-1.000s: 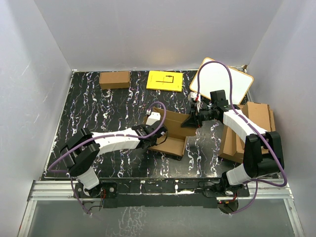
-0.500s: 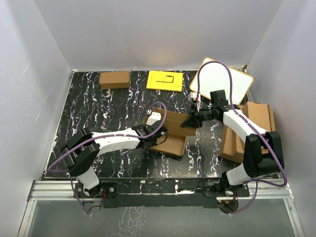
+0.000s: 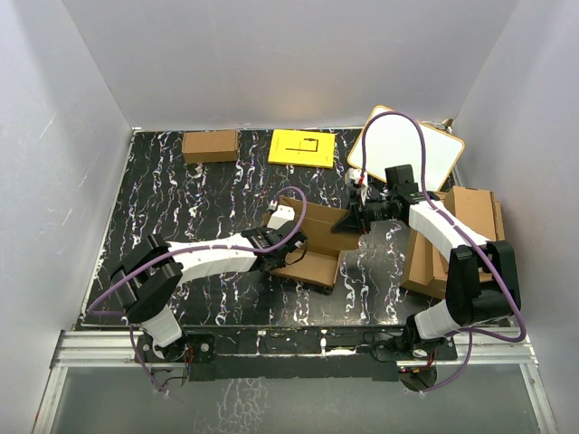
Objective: Fold the paper box
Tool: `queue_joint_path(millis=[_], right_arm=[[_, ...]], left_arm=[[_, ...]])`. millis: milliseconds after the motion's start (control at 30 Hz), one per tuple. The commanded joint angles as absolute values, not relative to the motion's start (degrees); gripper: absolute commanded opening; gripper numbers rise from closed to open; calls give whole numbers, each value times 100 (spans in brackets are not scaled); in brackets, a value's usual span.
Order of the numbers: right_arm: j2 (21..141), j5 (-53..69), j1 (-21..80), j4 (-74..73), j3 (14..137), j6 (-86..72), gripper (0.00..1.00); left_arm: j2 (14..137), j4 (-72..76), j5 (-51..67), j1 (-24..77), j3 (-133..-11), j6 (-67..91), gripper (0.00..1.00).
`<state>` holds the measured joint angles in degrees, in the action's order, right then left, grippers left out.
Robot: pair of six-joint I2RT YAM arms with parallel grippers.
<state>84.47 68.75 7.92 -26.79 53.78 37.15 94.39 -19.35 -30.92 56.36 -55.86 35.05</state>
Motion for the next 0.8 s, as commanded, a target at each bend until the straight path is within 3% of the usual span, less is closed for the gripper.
queue_joint_path(millis=[0, 300, 767], right_arm=[[8288, 7251, 799, -2485, 5408, 3805, 8], [8283, 7259, 798, -2487, 5413, 3810, 8], [8304, 7262, 797, -2487, 5404, 3812, 8]], left_arm=[[9205, -2202, -3273, 5586, -5707, 3382, 27], [9257, -1995, -3159, 5588, -5651, 3351, 33], [9253, -1558, -3123, 5585, -5564, 3310, 33]])
